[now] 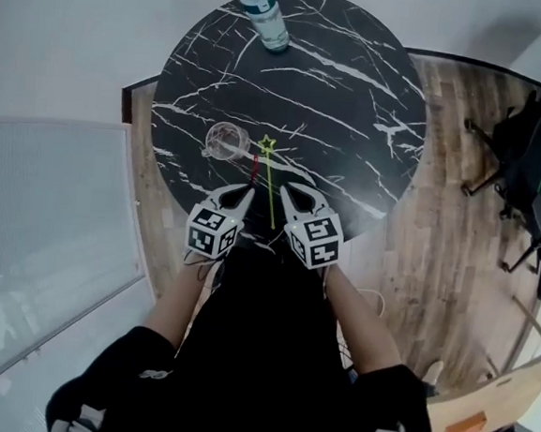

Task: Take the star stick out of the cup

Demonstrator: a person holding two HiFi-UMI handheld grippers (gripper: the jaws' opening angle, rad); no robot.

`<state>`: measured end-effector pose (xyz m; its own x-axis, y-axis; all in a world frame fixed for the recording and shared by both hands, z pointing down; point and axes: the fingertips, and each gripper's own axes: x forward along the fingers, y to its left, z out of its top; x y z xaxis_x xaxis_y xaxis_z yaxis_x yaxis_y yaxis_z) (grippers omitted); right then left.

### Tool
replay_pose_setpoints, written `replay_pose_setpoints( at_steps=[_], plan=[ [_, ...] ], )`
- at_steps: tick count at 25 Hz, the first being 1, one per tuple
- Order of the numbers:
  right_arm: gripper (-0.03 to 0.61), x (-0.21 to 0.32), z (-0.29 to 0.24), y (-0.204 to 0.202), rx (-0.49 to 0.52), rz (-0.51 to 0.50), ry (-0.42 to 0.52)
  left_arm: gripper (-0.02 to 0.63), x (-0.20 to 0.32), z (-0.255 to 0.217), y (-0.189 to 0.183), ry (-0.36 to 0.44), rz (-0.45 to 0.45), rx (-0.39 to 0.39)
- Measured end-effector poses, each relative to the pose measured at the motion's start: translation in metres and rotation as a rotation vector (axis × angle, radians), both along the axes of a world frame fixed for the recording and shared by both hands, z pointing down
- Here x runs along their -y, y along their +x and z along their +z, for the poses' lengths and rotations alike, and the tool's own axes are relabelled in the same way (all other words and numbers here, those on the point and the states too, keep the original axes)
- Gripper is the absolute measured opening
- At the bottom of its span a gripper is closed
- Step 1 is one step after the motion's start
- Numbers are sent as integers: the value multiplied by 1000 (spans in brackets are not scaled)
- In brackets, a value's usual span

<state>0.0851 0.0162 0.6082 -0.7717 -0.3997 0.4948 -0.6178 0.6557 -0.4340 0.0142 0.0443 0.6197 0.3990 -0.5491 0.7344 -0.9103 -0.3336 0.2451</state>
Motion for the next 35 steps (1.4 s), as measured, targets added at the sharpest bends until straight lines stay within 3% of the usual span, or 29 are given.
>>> replay_pose_setpoints(
  at_steps=[7,15,29,35],
  plan=[
    [-2,2,10,23,-3,76,-25,9,22,22,12,-47,74,41],
    [-2,1,20,53,1,146,-54,9,35,48,19,-109,96,83],
    [-2,2,21,49,21,113,-77,11,36,68,14,-165,47,128],
    [-2,0,23,36,16,80,-73,43,29,59,6,-134,-2,112]
  ],
)
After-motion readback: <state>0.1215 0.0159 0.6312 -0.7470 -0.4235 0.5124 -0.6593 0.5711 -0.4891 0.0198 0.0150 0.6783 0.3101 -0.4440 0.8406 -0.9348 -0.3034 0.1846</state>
